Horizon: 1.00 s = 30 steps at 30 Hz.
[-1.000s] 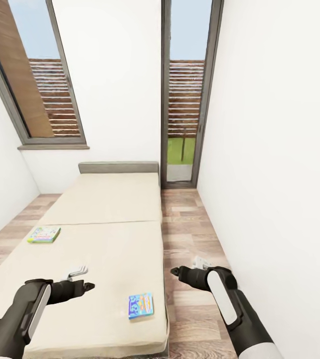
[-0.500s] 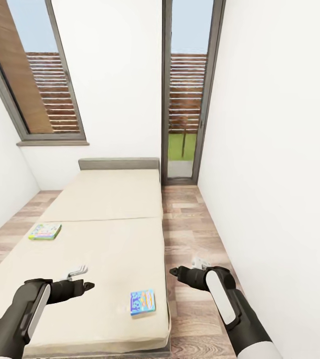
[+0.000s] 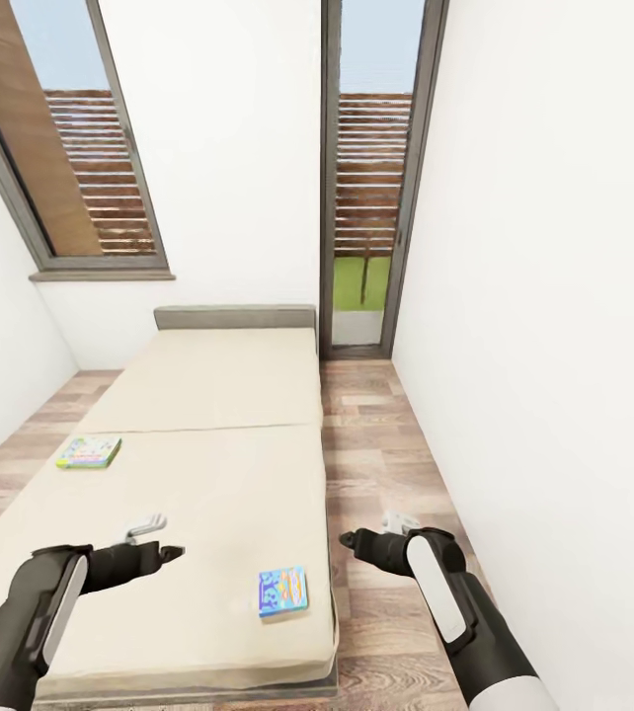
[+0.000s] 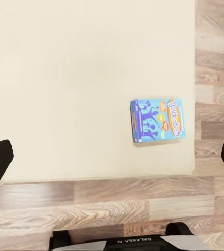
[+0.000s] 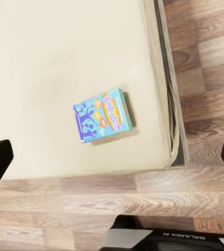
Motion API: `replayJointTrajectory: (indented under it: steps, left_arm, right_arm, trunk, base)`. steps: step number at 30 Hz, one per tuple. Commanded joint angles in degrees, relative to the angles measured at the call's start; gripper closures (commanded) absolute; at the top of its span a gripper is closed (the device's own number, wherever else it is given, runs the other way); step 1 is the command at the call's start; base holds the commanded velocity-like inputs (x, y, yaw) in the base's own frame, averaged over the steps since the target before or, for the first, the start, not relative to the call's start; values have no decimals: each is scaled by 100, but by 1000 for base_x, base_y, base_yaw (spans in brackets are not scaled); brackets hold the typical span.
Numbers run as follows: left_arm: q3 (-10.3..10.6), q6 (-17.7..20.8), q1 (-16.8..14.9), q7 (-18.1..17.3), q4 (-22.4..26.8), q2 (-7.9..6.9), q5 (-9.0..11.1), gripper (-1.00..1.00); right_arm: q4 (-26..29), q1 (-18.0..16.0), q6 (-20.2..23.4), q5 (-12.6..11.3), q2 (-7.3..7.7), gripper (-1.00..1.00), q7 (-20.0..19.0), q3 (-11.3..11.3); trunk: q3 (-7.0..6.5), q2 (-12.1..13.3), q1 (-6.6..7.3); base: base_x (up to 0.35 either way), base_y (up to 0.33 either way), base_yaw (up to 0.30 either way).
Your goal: Put all the toys in the child's room - the three board games (two on the bed and one on the table), the two jigsaw puzzles on the table, and the tennis ball on the table - inside the toy box on the table in the child's room.
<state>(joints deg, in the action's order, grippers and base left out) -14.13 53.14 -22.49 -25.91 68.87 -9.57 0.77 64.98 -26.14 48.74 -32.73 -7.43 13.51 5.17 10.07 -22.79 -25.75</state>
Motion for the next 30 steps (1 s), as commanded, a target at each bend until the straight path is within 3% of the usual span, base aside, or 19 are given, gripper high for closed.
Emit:
replayJointTrajectory:
  steps: [1,4,5,6,9,10,17,23,25,30]
  left_arm:
    - [-46,38,-4,-175,35,-35,8,-100]
    - [-140,43,-3,-795,92,-169,2,-100]
    - [-140,43,-3,-795,92,-169,2,-100]
    - [-179,44,-2,-1293,111,-277,-10,-100]
    - [-214,41,-2,-2067,127,-451,-29,-100]
    - [-214,41,-2,-2067,127,-451,-29,-100]
    - [-252,26,4,-3514,141,-774,-45,-100]
    - [-305,28,5,-4073,141,-867,-34,-100]
    - [-378,35,6,-4263,144,-887,-22,-100]
    - [-512,48,5,-4500,150,-904,-13,-100]
  right_arm:
    - [6,-5,11,-62,-2,-100,82,6]
    - [0,-5,7,-64,-7,-100,125,8]
    - [0,-5,7,-64,-7,-100,125,8]
    - [-2,-5,6,-65,-9,-100,141,9]
    - [-3,-5,5,-66,-11,-100,159,14]
    - [-3,-5,5,-66,-11,-100,159,14]
    - [36,-5,9,-67,-15,-100,170,18]
    - [75,-14,-9,-67,-98,-100,169,19]
    - [79,-18,-25,-59,-209,-100,176,32]
    - [86,-38,-28,24,-257,-100,238,244]
  trunk:
    - [22,-13,-3]
    - [50,-13,-3]
    - [59,-13,-3]
    - [68,-13,-3]
    - [96,-13,-3]
    - [105,-13,-3]
    - [170,-13,-3]
    - [226,-13,-3]
    - [244,-13,-3]
    - [291,-13,-3]
  base:
    - [0,0,0]
    - [0,0,0]
    - [0,0,0]
    - [0,0,0]
    - [0,0,0]
    - [0,0,0]
    - [0,0,0]
    - [0,0,0]
    - [0,0,0]
    - [0,0,0]
